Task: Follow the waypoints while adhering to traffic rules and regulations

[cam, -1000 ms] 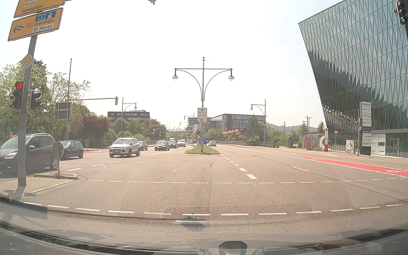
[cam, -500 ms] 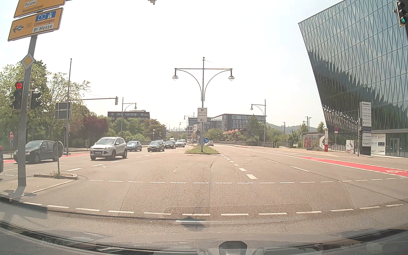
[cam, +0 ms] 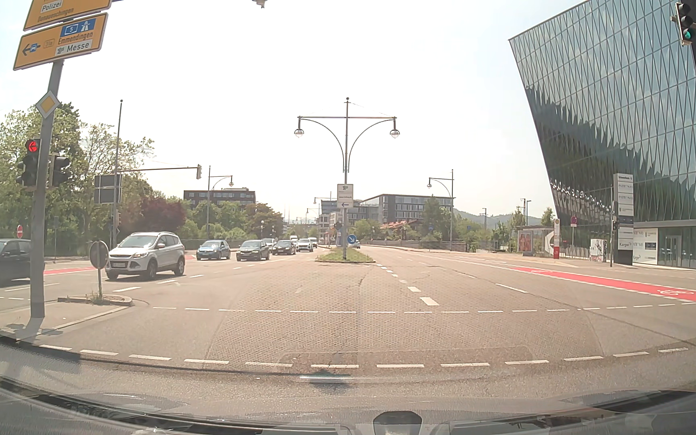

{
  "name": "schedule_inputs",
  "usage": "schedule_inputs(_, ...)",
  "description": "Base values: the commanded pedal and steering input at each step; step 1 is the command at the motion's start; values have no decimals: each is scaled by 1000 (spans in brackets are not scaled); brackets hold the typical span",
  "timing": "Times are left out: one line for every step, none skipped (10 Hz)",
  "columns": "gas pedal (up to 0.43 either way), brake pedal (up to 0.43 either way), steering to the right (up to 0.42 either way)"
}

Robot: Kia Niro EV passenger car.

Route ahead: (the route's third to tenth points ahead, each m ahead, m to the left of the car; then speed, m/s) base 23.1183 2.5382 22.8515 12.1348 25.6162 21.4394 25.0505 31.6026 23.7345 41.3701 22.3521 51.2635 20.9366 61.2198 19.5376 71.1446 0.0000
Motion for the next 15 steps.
schedule_inputs(0, 250, -6)
schedule_inputs(0, 250, -6)
schedule_inputs(0, 250, -6)
schedule_inputs(0, 250, -6)
schedule_inputs(0, 250, -6)
schedule_inputs(0, 250, -6)
schedule_inputs(0, 250, -6)
schedule_inputs(0, 250, -6)
schedule_inputs(0, 250, -6)
schedule_inputs(0, 250, -6)
schedule_inputs(0, 250, -6)
schedule_inputs(0, 250, -6)
schedule_inputs(0, 250, -6)
schedule_inputs(0, 250, -6)
schedule_inputs(0, 250, -6)
